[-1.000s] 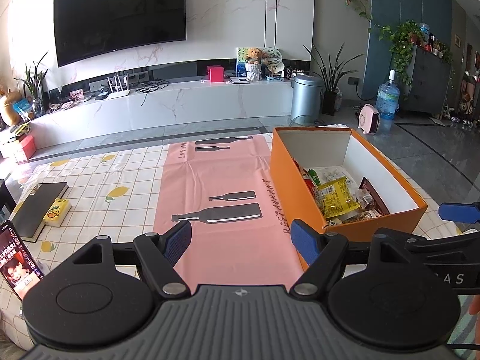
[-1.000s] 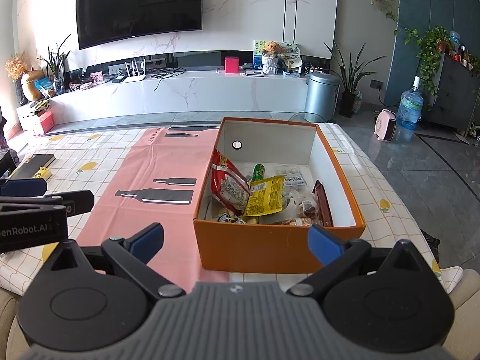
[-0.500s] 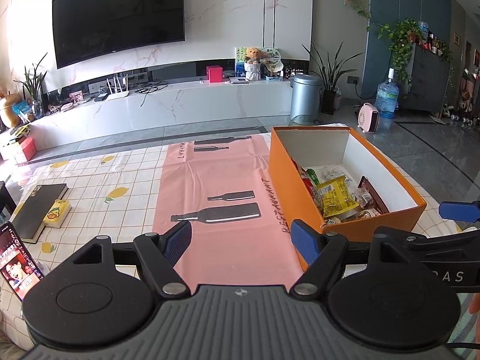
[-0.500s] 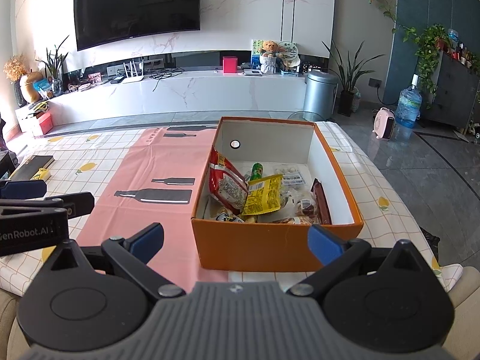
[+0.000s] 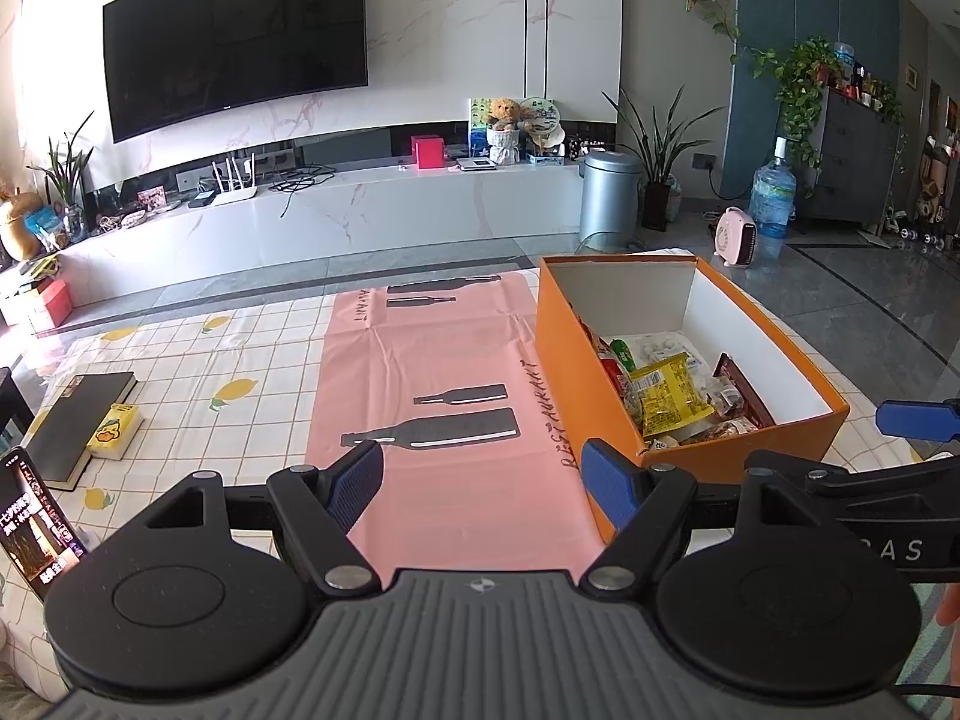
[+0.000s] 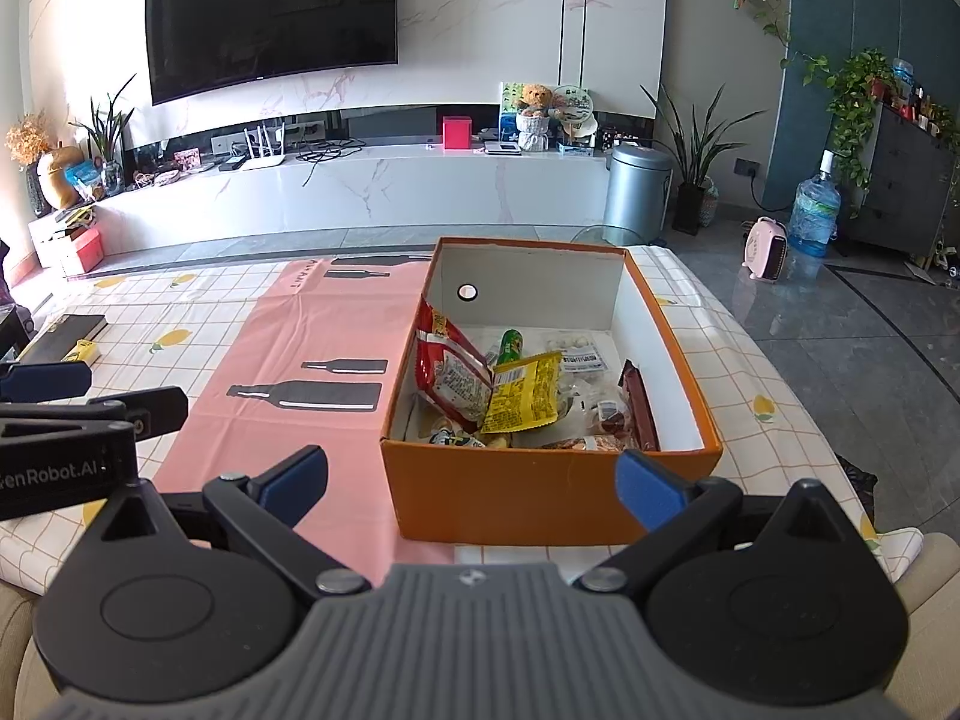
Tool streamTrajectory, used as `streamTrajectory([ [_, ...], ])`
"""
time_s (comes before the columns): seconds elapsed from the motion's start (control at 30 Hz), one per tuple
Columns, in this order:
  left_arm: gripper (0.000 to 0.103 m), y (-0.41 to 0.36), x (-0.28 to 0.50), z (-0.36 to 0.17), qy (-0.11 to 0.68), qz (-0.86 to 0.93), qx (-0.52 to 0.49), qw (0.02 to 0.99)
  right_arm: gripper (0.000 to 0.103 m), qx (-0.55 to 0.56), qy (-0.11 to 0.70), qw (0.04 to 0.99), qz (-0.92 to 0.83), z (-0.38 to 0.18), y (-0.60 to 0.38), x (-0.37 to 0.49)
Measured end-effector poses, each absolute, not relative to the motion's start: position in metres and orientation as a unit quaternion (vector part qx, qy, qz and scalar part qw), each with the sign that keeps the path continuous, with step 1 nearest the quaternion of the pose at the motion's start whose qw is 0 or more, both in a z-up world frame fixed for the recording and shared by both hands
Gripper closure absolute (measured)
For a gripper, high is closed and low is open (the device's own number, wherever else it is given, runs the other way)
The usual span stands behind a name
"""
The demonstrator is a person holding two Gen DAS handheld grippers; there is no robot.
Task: Organize snacks
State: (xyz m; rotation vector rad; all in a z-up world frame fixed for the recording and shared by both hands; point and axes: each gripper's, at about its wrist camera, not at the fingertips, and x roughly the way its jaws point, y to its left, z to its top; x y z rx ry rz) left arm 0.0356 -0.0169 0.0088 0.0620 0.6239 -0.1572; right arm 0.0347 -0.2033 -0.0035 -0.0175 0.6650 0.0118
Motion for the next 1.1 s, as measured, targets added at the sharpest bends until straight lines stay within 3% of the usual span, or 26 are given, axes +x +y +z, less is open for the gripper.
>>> streamTrajectory([
  [1.1, 0.008, -0.0138, 0.0363, 0.0114, 0.302, -0.056, 0.020, 0.951, 0.004, -0.017, 0.329, 0.944, 0.007, -0.0015, -0.1985, 0.0344],
])
